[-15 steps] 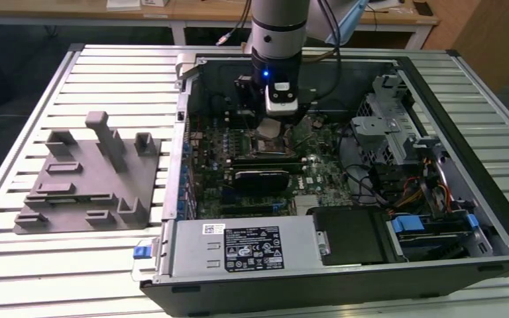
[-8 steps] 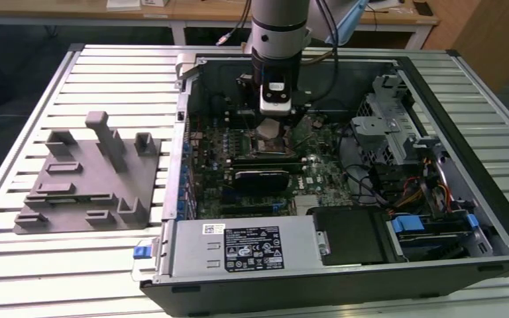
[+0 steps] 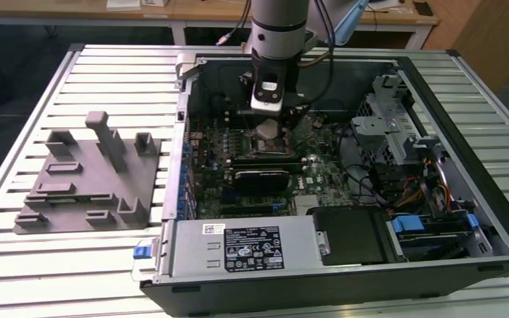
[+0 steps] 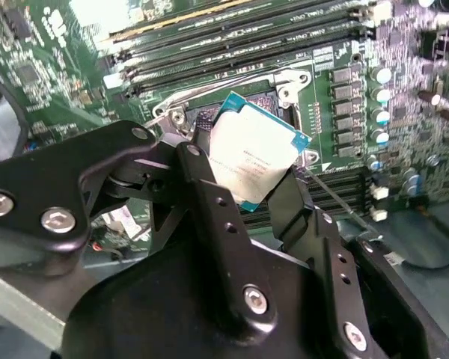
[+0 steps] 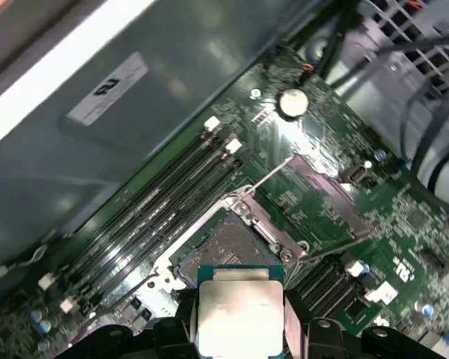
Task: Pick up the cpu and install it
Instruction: 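Place the cpu into insertion slot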
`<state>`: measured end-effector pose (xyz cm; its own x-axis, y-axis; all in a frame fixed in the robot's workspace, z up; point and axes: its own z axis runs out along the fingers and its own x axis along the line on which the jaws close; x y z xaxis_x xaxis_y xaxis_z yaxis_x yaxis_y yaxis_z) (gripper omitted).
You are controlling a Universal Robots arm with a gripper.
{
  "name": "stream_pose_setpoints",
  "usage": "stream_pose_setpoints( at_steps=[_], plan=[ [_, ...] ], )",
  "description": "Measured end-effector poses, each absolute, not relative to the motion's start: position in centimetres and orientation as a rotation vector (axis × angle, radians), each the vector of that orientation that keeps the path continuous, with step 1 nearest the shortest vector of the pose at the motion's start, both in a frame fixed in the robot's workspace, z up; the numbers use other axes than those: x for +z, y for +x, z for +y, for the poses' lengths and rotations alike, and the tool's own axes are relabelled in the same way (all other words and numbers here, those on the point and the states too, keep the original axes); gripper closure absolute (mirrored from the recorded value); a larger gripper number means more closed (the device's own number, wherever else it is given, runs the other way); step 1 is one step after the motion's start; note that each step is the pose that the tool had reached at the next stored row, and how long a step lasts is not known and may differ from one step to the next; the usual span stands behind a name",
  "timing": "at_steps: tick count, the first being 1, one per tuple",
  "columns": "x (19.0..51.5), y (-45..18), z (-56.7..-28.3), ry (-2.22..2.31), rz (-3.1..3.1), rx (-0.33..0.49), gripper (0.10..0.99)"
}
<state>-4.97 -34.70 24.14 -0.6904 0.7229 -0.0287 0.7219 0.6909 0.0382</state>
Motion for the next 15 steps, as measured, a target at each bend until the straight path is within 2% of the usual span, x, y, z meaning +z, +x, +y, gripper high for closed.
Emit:
stream_pose_setpoints(
  at_steps=[15],
  plan=[
    [24.0, -4.97, -34.7, 1.594, 2.656, 0.028, 0.545]
  ],
)
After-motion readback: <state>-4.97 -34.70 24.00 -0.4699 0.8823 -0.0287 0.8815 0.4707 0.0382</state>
